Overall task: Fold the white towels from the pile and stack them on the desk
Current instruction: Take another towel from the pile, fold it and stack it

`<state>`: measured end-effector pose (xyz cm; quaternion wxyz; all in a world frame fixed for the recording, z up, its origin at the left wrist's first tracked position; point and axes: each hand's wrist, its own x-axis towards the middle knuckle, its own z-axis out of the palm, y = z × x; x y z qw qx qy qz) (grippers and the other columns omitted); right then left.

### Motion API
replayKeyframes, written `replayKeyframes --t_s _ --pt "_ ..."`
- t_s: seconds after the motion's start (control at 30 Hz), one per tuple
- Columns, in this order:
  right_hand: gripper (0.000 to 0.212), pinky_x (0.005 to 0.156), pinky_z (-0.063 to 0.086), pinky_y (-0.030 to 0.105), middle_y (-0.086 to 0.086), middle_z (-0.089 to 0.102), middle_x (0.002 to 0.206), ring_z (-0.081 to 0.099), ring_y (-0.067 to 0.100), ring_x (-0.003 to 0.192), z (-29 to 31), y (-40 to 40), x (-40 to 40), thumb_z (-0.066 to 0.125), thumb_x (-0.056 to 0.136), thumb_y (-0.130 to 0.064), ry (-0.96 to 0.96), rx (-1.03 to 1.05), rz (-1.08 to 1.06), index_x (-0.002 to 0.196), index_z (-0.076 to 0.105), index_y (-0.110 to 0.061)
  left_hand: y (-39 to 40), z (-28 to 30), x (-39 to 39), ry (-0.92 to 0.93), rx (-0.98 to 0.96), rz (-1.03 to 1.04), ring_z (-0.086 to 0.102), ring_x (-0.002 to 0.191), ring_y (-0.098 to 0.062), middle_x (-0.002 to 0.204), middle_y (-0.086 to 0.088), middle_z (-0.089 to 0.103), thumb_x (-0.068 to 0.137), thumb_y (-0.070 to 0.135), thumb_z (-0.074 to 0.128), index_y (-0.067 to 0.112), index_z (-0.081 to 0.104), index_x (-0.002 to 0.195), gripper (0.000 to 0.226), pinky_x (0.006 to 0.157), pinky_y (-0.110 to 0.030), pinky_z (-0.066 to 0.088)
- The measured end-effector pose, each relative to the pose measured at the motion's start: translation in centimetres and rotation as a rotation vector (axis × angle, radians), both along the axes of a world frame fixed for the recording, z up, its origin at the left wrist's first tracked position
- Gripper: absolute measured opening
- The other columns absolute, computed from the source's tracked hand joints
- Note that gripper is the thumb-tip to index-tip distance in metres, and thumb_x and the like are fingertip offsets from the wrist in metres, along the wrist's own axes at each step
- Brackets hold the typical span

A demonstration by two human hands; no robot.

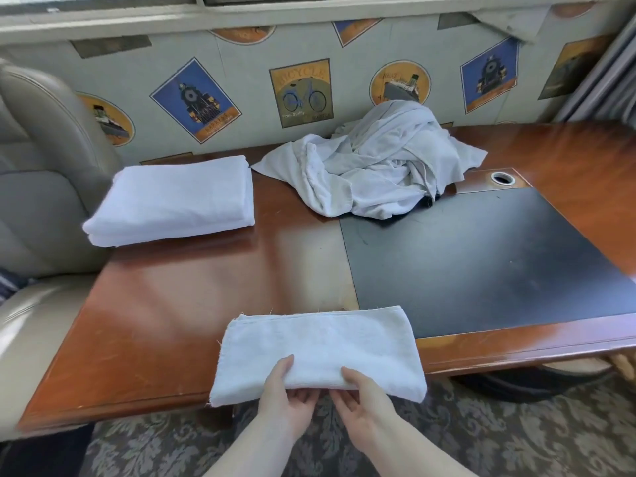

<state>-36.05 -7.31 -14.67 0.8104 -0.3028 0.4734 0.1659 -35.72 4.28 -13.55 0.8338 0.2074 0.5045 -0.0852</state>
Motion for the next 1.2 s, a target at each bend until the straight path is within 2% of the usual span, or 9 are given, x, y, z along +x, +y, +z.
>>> replayKeyframes --t_s 0.2,0.3,0.4,0.63,0.83,0.93,1.07,1.13,1.2 --pt "0.016 0.066 0.046 0.028 0.006 0.068 0.089 0.061 0.02 0.081 2.0 -1.2 2.2 0.066 0.088 -0.011 -0.115 0.107 -0.051 0.104 0.062 -0.01 0.3 1.2 0.9 -0.238 0.102 0.053 0.072 0.085 -0.027 0.088 -0.011 0.076 0.093 0.006 0.06 0.013 0.061 0.109 0.017 0.063 -0.037 0.062" --pt "0.016 0.063 0.045 0.026 0.004 0.067 0.089 0.059 0.017 0.076 3.5 -0.6 3.3 0.066 0.09 -0.013 -0.167 0.124 -0.033 0.105 0.062 -0.011 1.5 3.0 1.4 -0.361 0.155 0.043 0.074 0.088 -0.025 0.101 -0.011 0.075 0.096 0.009 0.056 0.02 0.058 0.114 0.021 0.072 -0.041 0.059" --pt "0.013 0.055 0.047 0.024 0.005 0.065 0.089 0.057 0.016 0.071 5.5 0.7 4.8 0.064 0.09 -0.009 -0.196 0.089 -0.042 0.102 0.061 -0.012 3.3 4.8 2.7 -0.397 0.181 0.069 0.074 0.083 -0.024 0.094 -0.011 0.076 0.098 0.011 0.053 0.012 0.056 0.114 0.016 0.072 -0.04 0.053" --pt "0.008 0.068 0.051 0.034 0.008 0.069 0.092 0.065 0.023 0.088 10.2 5.7 9.4 0.059 0.094 -0.01 -0.32 0.093 0.009 0.102 0.061 -0.012 10.6 8.2 6.7 -0.416 0.099 0.217 0.074 0.073 -0.03 0.084 -0.018 0.074 0.097 0.005 0.053 0.004 0.053 0.107 0.01 0.061 -0.046 0.061" --pt "0.001 0.099 0.048 0.043 0.013 0.064 0.092 0.062 0.027 0.091 12.5 13.4 15.0 0.057 0.094 -0.004 -0.259 0.113 0.063 0.093 0.057 -0.005 18.3 9.7 11.7 -0.348 0.078 0.274 0.062 0.089 -0.033 0.101 -0.023 0.062 0.093 -0.007 0.05 -0.002 0.054 0.101 0.011 0.095 -0.049 0.048" --pt "0.002 0.097 0.049 0.043 0.013 0.062 0.093 0.06 0.029 0.105 13.5 18.5 18.7 0.055 0.094 -0.003 -0.227 0.127 0.085 0.096 0.057 -0.002 22.9 11.0 15.3 -0.354 0.101 0.257 0.061 0.092 -0.033 0.098 -0.022 0.063 0.093 -0.009 0.046 -0.002 0.055 0.1 0.013 0.093 -0.046 0.047" --pt "0.02 0.101 0.048 0.04 0.012 0.062 0.117 0.059 0.028 0.118 16.6 24.7 24.8 0.055 0.096 -0.006 -0.24 0.118 0.1 0.116 0.054 -0.003 29.0 14.6 21.7 -0.389 0.089 0.199 0.054 0.121 -0.035 0.125 -0.021 0.059 0.098 -0.004 0.042 -0.002 0.053 0.121 0.026 0.101 -0.047 0.043" --pt "0.023 0.097 0.052 0.039 0.012 0.063 0.12 0.063 0.027 0.111 18.7 27.4 28.1 0.057 0.095 -0.007 -0.296 0.116 0.079 0.117 0.056 -0.004 32.1 17.2 25.4 -0.433 0.143 0.142 0.053 0.125 -0.034 0.135 -0.02 0.055 0.101 0.0 0.04 -0.005 0.046 0.134 0.035 0.099 -0.046 0.045" --pt "0.027 0.083 0.057 0.034 0.011 0.066 0.105 0.067 0.024 0.091 20.5 29.5 31.0 0.06 0.094 -0.008 -0.396 0.106 0.063 0.12 0.057 -0.004 34.5 19.7 28.4 -0.537 0.195 0.092 0.055 0.123 -0.034 0.136 -0.022 0.054 0.101 0.001 0.04 -0.004 0.043 0.138 0.038 0.088 -0.044 0.05"
